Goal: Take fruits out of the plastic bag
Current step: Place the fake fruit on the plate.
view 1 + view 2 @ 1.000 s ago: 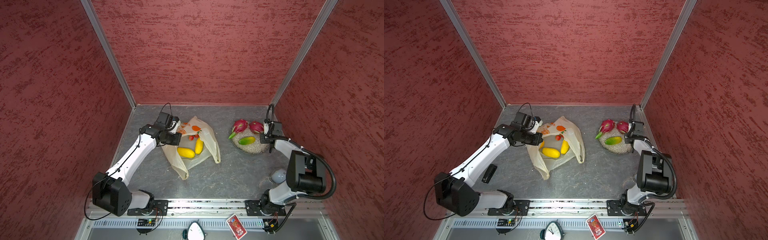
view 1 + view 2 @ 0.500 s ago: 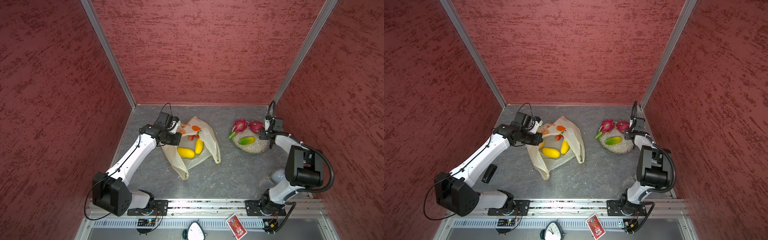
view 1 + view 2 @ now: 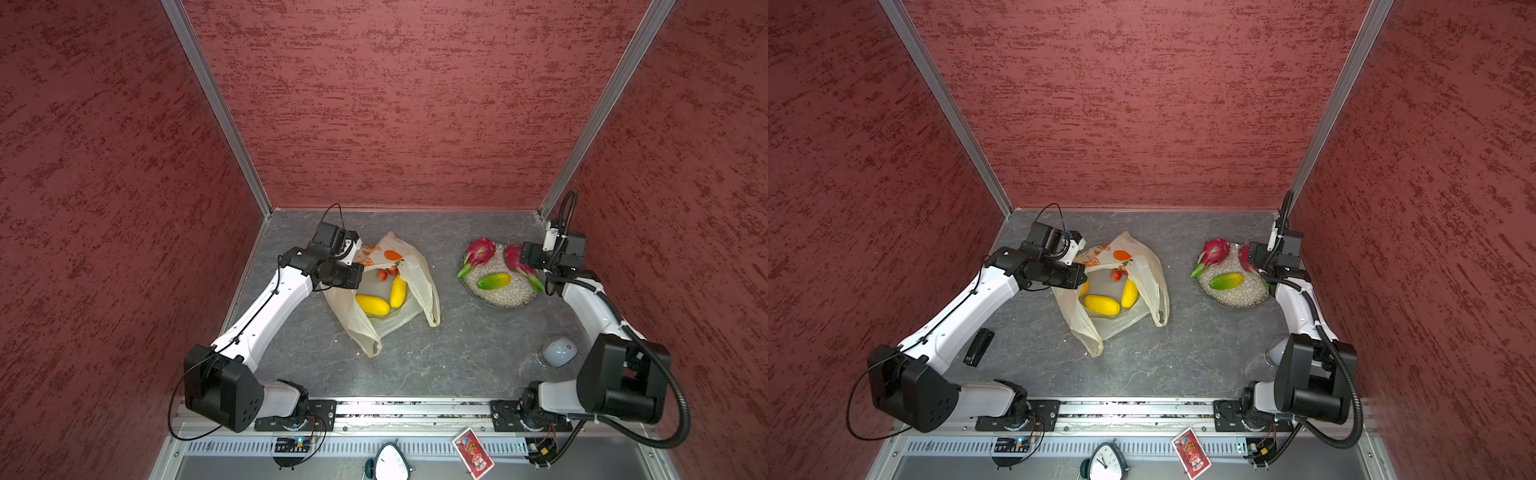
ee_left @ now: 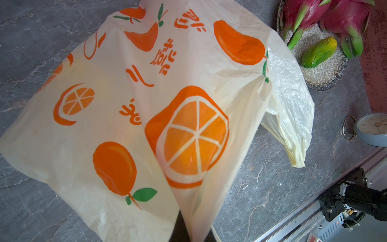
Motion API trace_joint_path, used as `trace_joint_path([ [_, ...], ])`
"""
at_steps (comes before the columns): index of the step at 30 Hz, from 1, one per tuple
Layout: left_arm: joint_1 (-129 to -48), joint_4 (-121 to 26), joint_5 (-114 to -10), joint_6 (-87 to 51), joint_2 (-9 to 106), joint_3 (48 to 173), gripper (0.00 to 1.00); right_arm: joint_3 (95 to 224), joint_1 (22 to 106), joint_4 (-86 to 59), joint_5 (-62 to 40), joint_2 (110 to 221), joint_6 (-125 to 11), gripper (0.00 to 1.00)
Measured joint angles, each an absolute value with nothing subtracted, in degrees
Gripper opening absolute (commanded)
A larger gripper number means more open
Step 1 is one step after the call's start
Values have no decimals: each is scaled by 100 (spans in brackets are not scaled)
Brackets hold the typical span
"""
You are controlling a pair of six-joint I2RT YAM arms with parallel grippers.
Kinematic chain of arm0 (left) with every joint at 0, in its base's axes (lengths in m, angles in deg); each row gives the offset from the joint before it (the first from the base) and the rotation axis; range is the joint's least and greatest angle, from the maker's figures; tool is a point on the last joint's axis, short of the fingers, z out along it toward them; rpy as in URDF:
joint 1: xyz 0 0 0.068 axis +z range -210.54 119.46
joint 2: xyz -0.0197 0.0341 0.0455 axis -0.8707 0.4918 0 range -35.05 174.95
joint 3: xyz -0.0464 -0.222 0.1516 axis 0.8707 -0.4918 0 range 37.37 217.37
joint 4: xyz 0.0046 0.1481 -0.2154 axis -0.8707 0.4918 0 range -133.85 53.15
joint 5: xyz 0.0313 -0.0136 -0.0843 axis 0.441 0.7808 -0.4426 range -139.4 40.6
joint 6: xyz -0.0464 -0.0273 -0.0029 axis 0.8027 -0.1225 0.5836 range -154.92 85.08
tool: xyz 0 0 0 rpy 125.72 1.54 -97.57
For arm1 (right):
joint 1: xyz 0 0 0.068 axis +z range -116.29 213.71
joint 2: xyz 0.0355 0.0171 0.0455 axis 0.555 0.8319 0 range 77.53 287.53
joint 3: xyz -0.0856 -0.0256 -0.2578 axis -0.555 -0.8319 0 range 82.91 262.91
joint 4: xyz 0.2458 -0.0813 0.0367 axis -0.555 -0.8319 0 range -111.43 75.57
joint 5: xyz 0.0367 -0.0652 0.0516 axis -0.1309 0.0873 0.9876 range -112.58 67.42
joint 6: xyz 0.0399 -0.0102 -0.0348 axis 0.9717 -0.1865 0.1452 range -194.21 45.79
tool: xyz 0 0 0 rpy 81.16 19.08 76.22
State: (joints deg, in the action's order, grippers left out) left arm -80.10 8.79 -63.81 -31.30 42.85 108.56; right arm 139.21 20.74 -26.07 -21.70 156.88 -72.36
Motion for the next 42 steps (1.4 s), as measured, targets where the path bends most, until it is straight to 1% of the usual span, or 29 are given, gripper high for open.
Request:
trace_joint_path([
  [3,-8007,882,-6392,-3133,4285,10867,0,14229,2074,-3016,-2085,15706,-6351,97],
  [5,-8007,882,-6394,-3130,4285,10870,0,14452,2071,-3304,-2039,15693,-5780,99],
  [10,-8005,882,-6418,-3130,4285,10874,0,14880,2021,-3984,-2015,15758,-4803,99],
  [15,-8005,879,-6458,-3122,4285,10874,0,15695,1962,-4837,-2017,16665,-4100,99],
  [18,-8005,877,-6473,-3106,4285,10874,0,15726,1888,-5042,-1936,17142,-3951,99],
  [23,-8005,820,-6517,-3104,4279,10846,0,15593,1785,-5154,-1715,17472,-3875,99],
  [33,-8005,755,-6591,-3084,4215,10749,0,15744,1778,-4955,-1481,17876,-3960,97],
  [42,-8005,753,-6593,-3084,4181,10747,0,15748,1778,-4500,-928,17955,-4063,95],
])
